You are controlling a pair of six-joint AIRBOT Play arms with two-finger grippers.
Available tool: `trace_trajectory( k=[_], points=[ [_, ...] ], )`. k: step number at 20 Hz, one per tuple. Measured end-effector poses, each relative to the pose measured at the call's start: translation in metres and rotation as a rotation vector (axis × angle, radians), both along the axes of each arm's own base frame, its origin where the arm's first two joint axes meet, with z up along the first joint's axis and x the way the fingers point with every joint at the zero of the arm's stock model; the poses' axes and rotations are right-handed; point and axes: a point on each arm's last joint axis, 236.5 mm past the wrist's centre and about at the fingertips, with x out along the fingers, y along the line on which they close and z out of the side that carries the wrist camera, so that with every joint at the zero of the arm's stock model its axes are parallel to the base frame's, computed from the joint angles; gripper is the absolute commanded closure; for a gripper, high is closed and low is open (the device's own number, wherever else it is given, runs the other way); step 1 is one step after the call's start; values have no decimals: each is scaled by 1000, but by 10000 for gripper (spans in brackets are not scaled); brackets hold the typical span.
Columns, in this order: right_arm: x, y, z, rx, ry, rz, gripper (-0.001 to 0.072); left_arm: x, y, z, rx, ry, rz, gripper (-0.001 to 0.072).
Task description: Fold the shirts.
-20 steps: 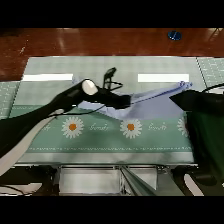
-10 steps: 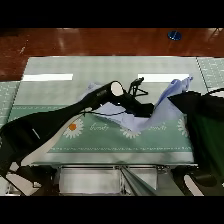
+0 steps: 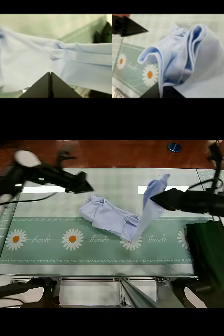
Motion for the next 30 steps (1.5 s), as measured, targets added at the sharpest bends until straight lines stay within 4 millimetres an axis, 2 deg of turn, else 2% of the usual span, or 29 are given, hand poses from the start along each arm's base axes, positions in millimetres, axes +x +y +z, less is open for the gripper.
trace_trajectory(
  k=[2,3,5,6,8,10,11,12,13,15,17,19,20,22,24,27,28,30],
  points=[
    [22,29,-10,23,24,51,690,-8,66,30,72,-110,137,687],
    [34,47,-16,33,40,77,690,-20,91,44,100,-155,197,687],
    [60,84,-33,40,65,117,690,-45,124,63,135,-238,298,687],
    [72,102,-41,50,80,134,690,-58,133,66,151,-259,332,687],
    [91,140,-63,66,119,170,690,-80,141,68,158,-301,379,687],
    [104,173,-85,88,165,196,690,-96,145,57,169,-300,410,687],
    [108,187,-100,91,195,205,647,-101,146,50,169,-292,416,687],
    [111,199,-112,97,221,210,487,-105,145,42,167,-276,418,687],
    [114,209,-126,100,247,213,285,-108,144,34,161,-263,420,687],
    [116,223,-147,99,288,221,294,-112,142,17,156,-229,425,687],
    [119,222,-149,107,308,234,297,-112,141,4,152,-206,430,687],
    [122,200,-133,106,321,254,301,-112,141,-6,150,-184,432,687],
    [123,180,-117,95,320,263,301,-111,141,-9,150,-178,434,687],
    [117,130,-93,-8,298,264,301,-111,141,-13,149,-168,434,686],
    [101,61,-81,-220,280,195,301,-111,141,-15,150,-162,433,686],
    [63,-41,-89,-474,296,-74,301,-112,141,-17,150,-159,433,687],
    [49,-64,-99,-501,304,-172,301,-112,141,-17,151,-159,431,687],
    [21,-90,-130,-454,334,-353,302,-111,141,-17,151,-160,432,687]
  ],
)
